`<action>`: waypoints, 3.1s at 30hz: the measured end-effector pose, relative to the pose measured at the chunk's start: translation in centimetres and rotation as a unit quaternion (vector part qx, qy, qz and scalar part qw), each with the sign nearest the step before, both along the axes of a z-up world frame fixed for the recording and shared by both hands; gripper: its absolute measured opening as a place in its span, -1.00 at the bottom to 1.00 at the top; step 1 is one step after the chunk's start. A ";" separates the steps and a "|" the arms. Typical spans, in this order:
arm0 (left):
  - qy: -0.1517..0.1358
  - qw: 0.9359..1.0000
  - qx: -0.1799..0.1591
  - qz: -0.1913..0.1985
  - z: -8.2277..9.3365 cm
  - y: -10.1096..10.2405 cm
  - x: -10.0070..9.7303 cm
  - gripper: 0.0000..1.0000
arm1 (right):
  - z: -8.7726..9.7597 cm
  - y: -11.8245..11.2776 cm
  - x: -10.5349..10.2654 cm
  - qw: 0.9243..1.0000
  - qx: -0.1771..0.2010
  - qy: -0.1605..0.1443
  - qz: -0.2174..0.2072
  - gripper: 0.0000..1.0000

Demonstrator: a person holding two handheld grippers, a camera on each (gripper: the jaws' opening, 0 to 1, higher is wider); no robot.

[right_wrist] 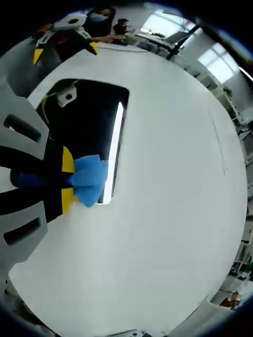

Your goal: Wipe the mirror surface with the cleaning cloth until all visible marks leave the cleaned area.

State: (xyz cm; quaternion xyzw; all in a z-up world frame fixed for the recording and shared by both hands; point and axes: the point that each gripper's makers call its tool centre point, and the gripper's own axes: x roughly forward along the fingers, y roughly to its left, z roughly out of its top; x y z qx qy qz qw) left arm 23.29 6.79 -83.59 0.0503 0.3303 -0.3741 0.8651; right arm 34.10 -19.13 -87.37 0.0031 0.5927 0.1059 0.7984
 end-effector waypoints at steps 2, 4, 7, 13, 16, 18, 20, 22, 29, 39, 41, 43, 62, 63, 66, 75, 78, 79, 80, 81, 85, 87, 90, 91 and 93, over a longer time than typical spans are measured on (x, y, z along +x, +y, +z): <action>0.001 1.000 -0.001 0.000 0.0 0.0 0.0 1.00 | 0.0 -0.1 0.5 1.000 -0.001 -0.002 -0.001 -0.97; 0.001 1.000 0.000 0.000 0.0 0.0 0.1 1.00 | -0.1 -0.1 1.0 1.000 -0.001 -0.002 -0.002 -0.97; 0.001 1.000 0.001 -0.003 -0.1 -0.1 0.1 1.00 | -0.2 -0.1 1.7 1.000 -0.003 -0.004 -0.003 -0.97; 0.001 1.000 0.003 -0.004 -0.1 -0.1 0.1 1.00 | -0.1 -0.1 2.5 1.000 0.000 -0.007 -0.010 -0.97; -0.004 1.000 0.001 -0.003 0.0 -0.1 0.2 1.00 | 0.0 0.0 2.8 1.000 -0.002 -0.010 -0.011 -0.97; -0.002 1.000 -0.001 -0.002 0.0 -0.1 0.2 1.00 | 0.0 0.0 3.0 1.000 -0.005 -0.014 -0.010 -0.97; -0.003 1.000 -0.001 -0.002 0.0 -0.1 0.2 1.00 | 0.2 0.1 3.1 1.000 -0.007 -0.016 -0.012 -0.97; -0.002 1.000 -0.002 -0.002 0.0 -0.1 0.2 1.00 | 0.2 0.1 3.4 1.000 -0.007 -0.018 -0.013 -0.97; -0.002 1.000 -0.002 0.001 0.0 -0.1 0.2 1.00 | 0.2 0.1 3.4 1.000 -0.010 -0.015 -0.004 -0.97; -0.041 0.998 -0.027 -0.025 1.6 -1.3 0.2 1.00 | 1.2 -0.3 3.6 0.999 -0.013 -0.029 0.021 -0.96; -0.031 0.998 -0.042 -0.020 1.7 -1.4 0.0 1.00 | 1.8 -0.7 3.6 0.999 -0.012 -0.032 0.022 -0.96; -0.016 0.999 -0.044 -0.006 1.5 -0.9 0.0 1.00 | 2.5 -1.5 3.7 0.999 -0.015 -0.037 0.025 -0.96; -0.024 0.999 -0.040 -0.001 1.7 -1.0 0.0 1.00 | 0.9 -7.9 1.6 0.999 -0.044 -0.009 0.015 -0.95; -0.024 0.999 -0.039 0.000 1.6 -0.9 0.1 1.00 | 0.5 -8.1 1.6 0.999 -0.043 -0.008 0.016 -0.95; -0.013 0.999 -0.046 0.013 1.6 -0.5 0.1 1.00 | -0.9 -8.4 1.2 0.999 -0.041 -0.001 0.013 -0.94; -0.040 0.996 -0.062 0.042 4.3 0.1 0.9 1.00 | 0.1 -7.9 1.0 0.998 -0.016 -0.043 0.049 -0.64; -0.090 0.993 -0.038 0.069 6.4 1.2 2.2 1.00 | 3.0 -7.7 1.7 0.991 0.001 -0.112 0.073 -0.33; -0.089 0.992 -0.043 0.082 6.8 1.3 2.5 1.00 | 3.7 -7.7 1.8 0.988 0.005 -0.129 0.085 -0.23; -0.088 0.990 -0.053 0.098 7.2 1.4 2.7 1.00 | 4.5 -7.6 1.7 0.984 0.015 -0.149 0.099 -0.11; -0.085 0.989 -0.055 0.105 7.3 1.5 2.8 1.00 | 5.1 -7.7 1.4 0.982 0.019 -0.156 0.102 -0.02; -0.101 0.989 0.010 0.105 6.5 1.8 2.9 1.00 | 7.4 -9.5 0.2 0.969 0.006 -0.208 0.132 0.07; -0.104 0.988 0.029 0.110 5.8 1.8 2.9 1.00 | 8.4 -11.0 -0.3 0.957 -0.018 -0.248 0.149 -0.04; -0.091 0.987 0.028 0.131 5.1 2.1 2.8 1.00 | 8.7 -12.2 -1.7 0.957 0.007 -0.261 0.127 0.30; -0.098 0.986 0.030 0.130 5.4 2.1 2.6 1.00 | 8.6 -12.6 -2.4 0.958 0.024 -0.263 0.112 0.53; -0.118 0.985 0.039 0.120 5.4 2.2 2.3 1.00 | 8.7 -13.1 -3.5 0.953 0.044 -0.276 0.114 0.71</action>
